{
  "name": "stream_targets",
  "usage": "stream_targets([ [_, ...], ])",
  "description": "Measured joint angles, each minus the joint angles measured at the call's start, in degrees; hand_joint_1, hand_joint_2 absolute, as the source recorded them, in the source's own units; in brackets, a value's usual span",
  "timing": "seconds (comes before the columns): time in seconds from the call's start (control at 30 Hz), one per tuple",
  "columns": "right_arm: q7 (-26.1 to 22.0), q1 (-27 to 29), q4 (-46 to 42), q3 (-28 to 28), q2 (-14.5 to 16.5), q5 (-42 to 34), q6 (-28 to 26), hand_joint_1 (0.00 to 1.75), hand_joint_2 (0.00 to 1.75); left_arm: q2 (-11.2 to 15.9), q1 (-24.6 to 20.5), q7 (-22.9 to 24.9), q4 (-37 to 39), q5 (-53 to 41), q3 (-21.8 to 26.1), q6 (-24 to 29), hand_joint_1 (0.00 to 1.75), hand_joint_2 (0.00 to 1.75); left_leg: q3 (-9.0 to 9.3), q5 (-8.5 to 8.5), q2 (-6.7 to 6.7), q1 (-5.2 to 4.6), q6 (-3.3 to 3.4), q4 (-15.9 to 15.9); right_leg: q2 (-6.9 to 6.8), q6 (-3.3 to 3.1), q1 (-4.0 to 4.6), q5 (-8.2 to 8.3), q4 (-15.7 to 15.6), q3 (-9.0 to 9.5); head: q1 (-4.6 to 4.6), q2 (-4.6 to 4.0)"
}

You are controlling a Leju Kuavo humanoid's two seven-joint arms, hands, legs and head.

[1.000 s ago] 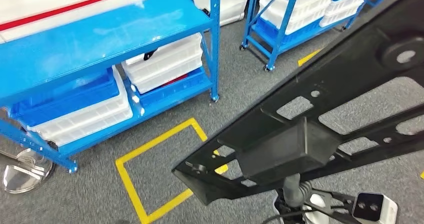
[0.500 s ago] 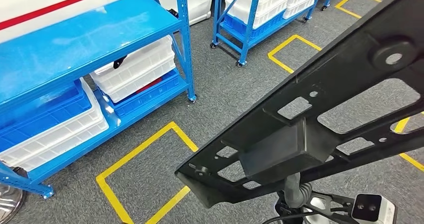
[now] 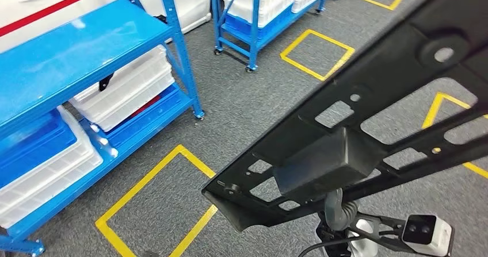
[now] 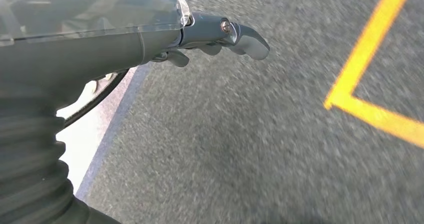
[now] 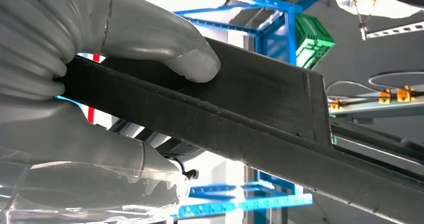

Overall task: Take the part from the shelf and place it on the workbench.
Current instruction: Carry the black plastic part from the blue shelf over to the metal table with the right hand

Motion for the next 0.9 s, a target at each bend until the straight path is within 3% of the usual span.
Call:
stream_targets([
  [0.07, 0.44, -0.57, 0.11, 0.49, 0.02, -0.18, -0.08, 1.75, 1.75, -0.16, 0.04, 0.40, 0.01, 0.16, 0.07, -0.18, 0.00, 1.75, -2.68, -3.25, -2.82, 0.20, -0.35, 6.05, 1.15, -0.43, -0.17, 0.19, -0.35, 0.24, -0.22, 0.00],
  [0.1, 0.63, -0.73, 0.21, 0.70, 0.02, -0.21, -0.13, 1.75, 1.75, -0.26, 0.13, 0.75, 0.01, 0.21, 0.09, -0.34, 0.00, 1.75, -4.69, -4.90, -3.60, 0.26, -0.47, 10.05, 1.81, -0.59, -0.17, 0.18, -0.29, 0.21, -0.31, 0.00],
  [0.13, 0.83, -0.78, 0.28, 0.88, 0.02, -0.22, -0.19, 1.75, 1.75, -0.32, 0.22, 1.21, 0.01, 0.20, 0.10, -0.59, 0.00, 1.75, -6.33, -5.75, -3.88, 0.30, -0.60, 13.13, 2.53, -0.62, -0.15, 0.15, -0.20, 0.21, -0.35, 0.00],
  [0.17, 1.00, -0.78, 0.34, 1.03, 0.02, -0.22, -0.27, 1.75, 1.75, -0.37, 0.28, 1.71, 0.01, 0.23, 0.11, -0.87, 0.00, 1.75, -7.23, -5.53, -3.99, 0.34, -0.72, 14.47, 3.29, -0.61, -0.15, 0.09, -0.08, 0.21, -0.36, 0.00],
  [0.2, 1.12, -0.78, 0.38, 1.21, 0.02, -0.24, -0.36, 1.75, 1.75, -0.38, 0.32, 2.19, 0.01, 0.29, 0.13, -1.15, 0.00, 1.75, -7.08, -4.15, -4.05, 0.41, -0.82, 13.55, 4.07, -0.53, -0.21, 0.00, 0.13, 0.21, -0.36, 0.00],
  [0.23, 1.19, -0.78, 0.38, 1.39, 0.02, -0.28, -0.40, 1.75, 1.75, -0.38, 0.31, 2.53, 0.01, 0.45, 0.17, -1.34, 0.00, 1.75, -5.93, -1.97, -4.27, 0.52, -0.90, 10.58, 4.82, -0.36, -0.32, -0.16, 0.42, 0.22, -0.37, -0.01],
  [0.3, 1.21, -0.80, 0.37, 1.72, 0.00, -0.52, -0.44, 1.75, 1.75, -0.38, 0.29, 2.74, 0.01, 1.10, 0.41, -1.51, 0.00, 1.75, -2.84, 1.31, -6.14, 0.84, -0.93, 3.34, 6.14, 0.19, -0.50, -0.65, 1.32, -0.04, -0.45, 0.00],
  [0.37, 1.12, -0.83, 0.36, 1.98, -0.11, -0.92, -0.38, 1.75, 1.75, -0.37, 0.22, 2.51, -0.01, 1.97, 0.84, -1.34, 0.00, 1.75, -1.53, 1.89, -7.65, 0.92, -0.47, 0.27, 7.15, 0.87, -0.54, -0.81, 1.96, -0.65, -0.55, 0.00],
  [0.43, 0.80, -0.83, 0.37, 2.09, -0.41, -1.41, -0.20, 1.75, 1.75, -0.35, 0.08, 2.31, -0.02, 2.68, 1.32, -0.80, 0.00, 1.75, -1.56, 1.99, -7.09, 0.80, 0.33, 0.12, 8.00, 1.51, -0.62, -0.61, 1.97, -1.04, -0.60, 0.01],
  [0.47, 0.59, -0.83, 0.38, 2.09, -0.62, -1.63, -0.12, 1.75, 1.75, -0.33, 0.02, 2.33, -0.02, 2.94, 1.52, -0.57, 0.00, 1.75, -1.47, 2.13, -6.60, 0.82, 0.71, -0.06, 7.68, 1.78, -0.61, -0.77, 2.19, -1.17, -0.55, 0.01],
  [0.53, 0.11, -1.00, 0.39, 2.09, -1.01, -1.80, -0.09, 1.75, 1.75, -0.30, 0.00, 2.67, -0.02, 3.04, 1.74, -0.91, 0.00, 1.75, -1.27, 2.35, -5.50, 0.91, 1.51, -0.50, 5.39, 2.33, -0.55, -2.60, 5.19, -2.59, -0.16, 0.00],
  [0.6, -0.34, -1.08, 0.39, 2.09, -1.34, -1.63, -0.19, 1.75, 1.75, -0.25, 0.13, 3.28, -0.02, 2.69, 1.77, -2.20, 0.00, 1.75, -1.23, 2.32, -4.34, 0.70, 1.95, -0.59, 2.80, 2.75, -0.62, -5.99, 12.20, -6.07, 0.19, 0.00],
  [0.63, -0.47, -0.98, 0.39, 2.09, -1.48, -1.53, -0.30, 1.75, 1.75, -0.21, 0.20, 3.59, -0.02, 2.51, 1.77, -2.97, 0.00, 1.75, -1.25, 2.28, -3.69, 0.58, 2.02, -0.59, 2.29, 2.88, -0.69, -7.23, 15.64, -7.85, 0.18, 0.00],
  [0.67, -0.51, -0.79, 0.38, 2.09, -1.60, -1.46, -0.44, 1.75, 1.75, -0.16, 0.25, 3.88, -0.02, 2.44, 1.77, -3.72, 0.00, 1.75, -1.24, 2.23, -3.06, 0.49, 2.06, -0.59, 2.08, 2.89, -0.71, -7.47, 17.44, -8.84, 0.21, 0.00],
  [0.7, -0.51, -0.59, 0.33, 2.09, -1.71, -1.40, -0.60, 1.75, 1.75, -0.11, 0.25, 4.12, -0.02, 2.46, 1.78, -4.54, 0.00, 1.75, -1.20, 2.17, -2.45, 0.40, 2.07, -0.59, 1.95, 2.78, -0.69, -6.64, 17.08, -8.71, 0.20, 0.01],
  [0.73, -0.49, -0.41, 0.23, 2.09, -1.78, -1.33, -0.75, 1.75, 1.75, -0.07, 0.21, 4.27, -0.02, 2.52, 1.78, -5.41, 0.00, 1.75, -1.11, 2.10, -1.89, 0.31, 2.06, -0.59, 1.70, 2.54, -0.62, -4.97, 14.51, -7.40, 0.20, 0.01],
  [0.8, -0.48, -0.16, -0.29, 2.09, -1.84, -1.19, -1.08, 1.75, 1.75, -0.01, 0.15, 4.43, -0.02, 2.61, 1.79, -7.60, 0.00, 1.75, -0.85, 1.88, -0.91, 0.06, 1.91, -0.60, -0.13, 1.71, -0.08, -1.68, 6.54, -3.14, 0.17, 0.01],
  [0.83, -0.50, -0.05, -0.67, 2.09, -1.84, -1.11, -1.20, 1.75, 1.75, 0.07, 0.14, 4.44, -0.02, 2.62, 1.79, -8.71, 0.00, 1.75, -0.74, 1.76, -0.47, -0.04, 1.72, -0.62, -1.02, 1.29, 0.29, -0.90, 3.60, -1.63, 0.17, 0.01],
  [0.9, -0.64, 0.40, -1.39, 2.04, -1.87, -1.04, -1.23, 1.75, 1.75, 0.31, 0.12, 4.38, -0.02, 2.75, 1.79, -10.69, 0.00, 1.75, -0.55, 1.59, 0.44, -0.15, 1.20, -0.75, -1.52, 0.70, 0.88, -0.89, 1.57, -0.82, 0.15, 0.00],
])
